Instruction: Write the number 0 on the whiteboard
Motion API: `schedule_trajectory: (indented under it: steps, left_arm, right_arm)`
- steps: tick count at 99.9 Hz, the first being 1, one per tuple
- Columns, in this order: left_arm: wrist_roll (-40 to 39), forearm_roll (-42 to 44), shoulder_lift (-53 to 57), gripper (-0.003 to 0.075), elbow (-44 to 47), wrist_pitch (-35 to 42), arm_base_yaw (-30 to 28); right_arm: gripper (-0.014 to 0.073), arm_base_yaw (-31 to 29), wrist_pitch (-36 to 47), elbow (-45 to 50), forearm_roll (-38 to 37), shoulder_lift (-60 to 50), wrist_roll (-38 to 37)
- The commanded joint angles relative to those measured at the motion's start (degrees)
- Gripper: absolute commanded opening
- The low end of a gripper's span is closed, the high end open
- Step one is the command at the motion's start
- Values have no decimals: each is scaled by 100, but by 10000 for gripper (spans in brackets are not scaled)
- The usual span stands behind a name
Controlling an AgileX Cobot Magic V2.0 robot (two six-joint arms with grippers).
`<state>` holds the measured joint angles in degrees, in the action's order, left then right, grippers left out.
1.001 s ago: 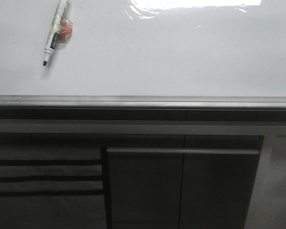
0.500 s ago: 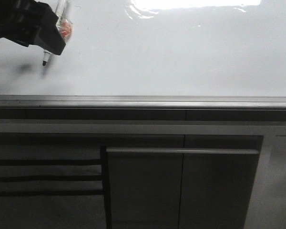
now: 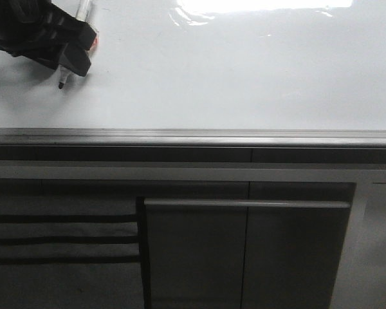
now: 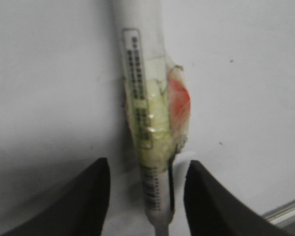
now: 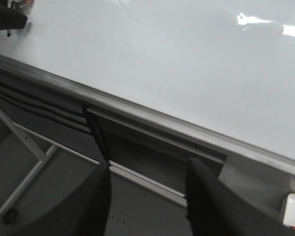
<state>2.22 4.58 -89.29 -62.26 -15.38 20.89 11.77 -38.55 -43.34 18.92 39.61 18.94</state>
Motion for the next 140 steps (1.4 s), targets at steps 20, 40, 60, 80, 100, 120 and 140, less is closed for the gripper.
schedule_trajectory:
  steps: [20, 40, 60, 80, 100, 120, 140]
  left_arm:
    - [-38, 171, 272, -10, -190, 180, -41]
    - [807, 146, 910, -20, -202, -1070, 260]
    - [2210, 81, 1465, -20, -202, -3016, 1342]
    - [2862, -338, 1519, -20, -311, -4186, 2543]
    - [3018, -681, 1508, -20, -605, -4405, 3265]
    - [3018, -697, 1499, -20, -760, -4417, 3459]
    - [3018, -697, 1499, -20, -874, -4399, 3459]
  right_arm:
    - [311, 1, 298, -189, 147, 19, 63]
    - [311, 118, -21, -258, 918, 199, 676]
    - [311, 360, -993, -797, 1492, 970, 1809]
    - [311, 990, -1697, -1321, 1748, 1888, 3147]
    - [311, 1756, -1749, -1636, 1813, 2521, 4262]
    - [311, 2255, -1487, -1900, 1943, 2764, 4472]
    - [311, 2608, -1135, -1900, 1943, 2849, 4698]
